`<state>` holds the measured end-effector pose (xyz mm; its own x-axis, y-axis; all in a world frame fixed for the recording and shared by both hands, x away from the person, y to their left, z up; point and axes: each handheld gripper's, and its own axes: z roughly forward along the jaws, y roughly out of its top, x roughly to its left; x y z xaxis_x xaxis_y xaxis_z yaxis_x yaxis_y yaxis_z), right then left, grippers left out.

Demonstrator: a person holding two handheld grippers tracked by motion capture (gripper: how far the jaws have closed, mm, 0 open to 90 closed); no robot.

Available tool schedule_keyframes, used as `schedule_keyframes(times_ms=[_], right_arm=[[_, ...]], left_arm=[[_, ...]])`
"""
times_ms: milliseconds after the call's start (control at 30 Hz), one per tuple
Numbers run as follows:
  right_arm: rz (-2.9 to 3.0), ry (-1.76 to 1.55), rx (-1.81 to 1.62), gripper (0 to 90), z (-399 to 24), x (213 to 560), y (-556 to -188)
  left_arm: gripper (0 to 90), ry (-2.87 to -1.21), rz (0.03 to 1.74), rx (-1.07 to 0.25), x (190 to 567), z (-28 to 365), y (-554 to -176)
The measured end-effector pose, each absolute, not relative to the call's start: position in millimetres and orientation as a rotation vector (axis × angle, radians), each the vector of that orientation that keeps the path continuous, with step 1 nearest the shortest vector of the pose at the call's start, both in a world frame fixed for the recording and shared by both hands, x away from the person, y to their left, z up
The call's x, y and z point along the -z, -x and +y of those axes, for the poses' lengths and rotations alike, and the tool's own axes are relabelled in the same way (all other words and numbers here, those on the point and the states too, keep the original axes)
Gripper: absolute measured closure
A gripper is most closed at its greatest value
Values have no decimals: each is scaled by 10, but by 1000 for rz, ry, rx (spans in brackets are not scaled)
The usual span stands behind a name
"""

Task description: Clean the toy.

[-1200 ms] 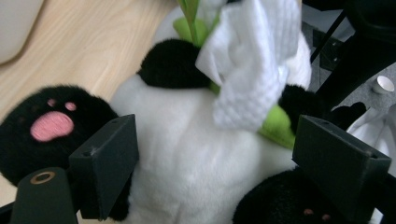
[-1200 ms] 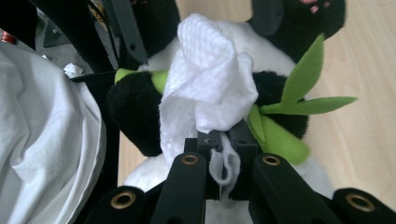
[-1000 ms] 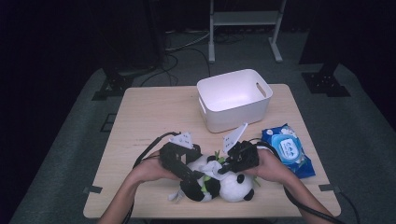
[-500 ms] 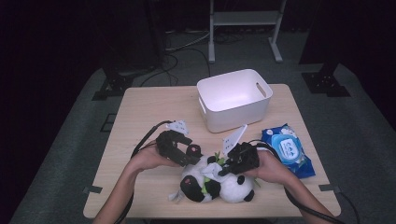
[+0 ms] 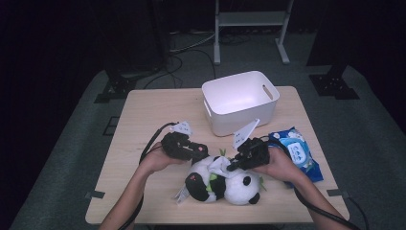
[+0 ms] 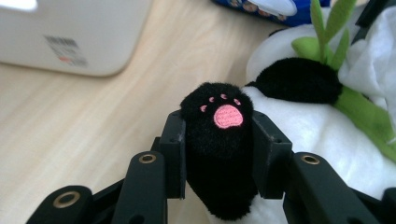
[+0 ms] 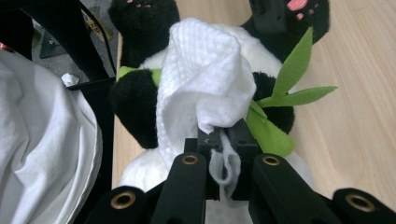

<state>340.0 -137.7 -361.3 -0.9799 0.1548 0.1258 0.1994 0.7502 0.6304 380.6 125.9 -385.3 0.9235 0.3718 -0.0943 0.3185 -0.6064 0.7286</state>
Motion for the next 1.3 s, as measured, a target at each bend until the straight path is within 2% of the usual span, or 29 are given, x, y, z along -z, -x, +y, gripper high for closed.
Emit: schedule_keyframes(times_ms=[233,367,633,667,733,933,1000,1133,1200,1300], right_arm=[[-2896,326,1115,858,-1379,3487,-3481],[-2907,409,1173,858,-1431,3406,-3592],[-2858,394,1080,859,-1348,3613,-3631],[-2849,395,1075,859,-1346,3613,-3622],[-2855,373,1060,860,-1339,3612,-3593],[-2856,330,1044,859,-1327,3605,-3523],[-2856,325,1034,860,-1324,3603,-3493],[-2859,289,1013,860,-1302,3600,-3436],[-2866,273,1007,860,-1289,3601,-3413],[-2864,258,1007,860,-1276,3609,-3393]], left_arm=[[617,-2231,466,-214,3630,1329,-3812],[613,-2237,453,-197,3660,1365,-3777],[570,-2207,476,-94,3756,1478,-3764],[553,-2206,480,-68,3751,1481,-3768],[459,-2209,492,-13,3746,1472,-3776],[292,-2257,505,108,3821,1388,-3769],[198,-2282,525,153,3870,1351,-3775],[123,-2298,554,239,3956,1304,-3796],[116,-2302,547,299,3997,1278,-3799],[116,-2319,526,310,4019,1245,-3792]])
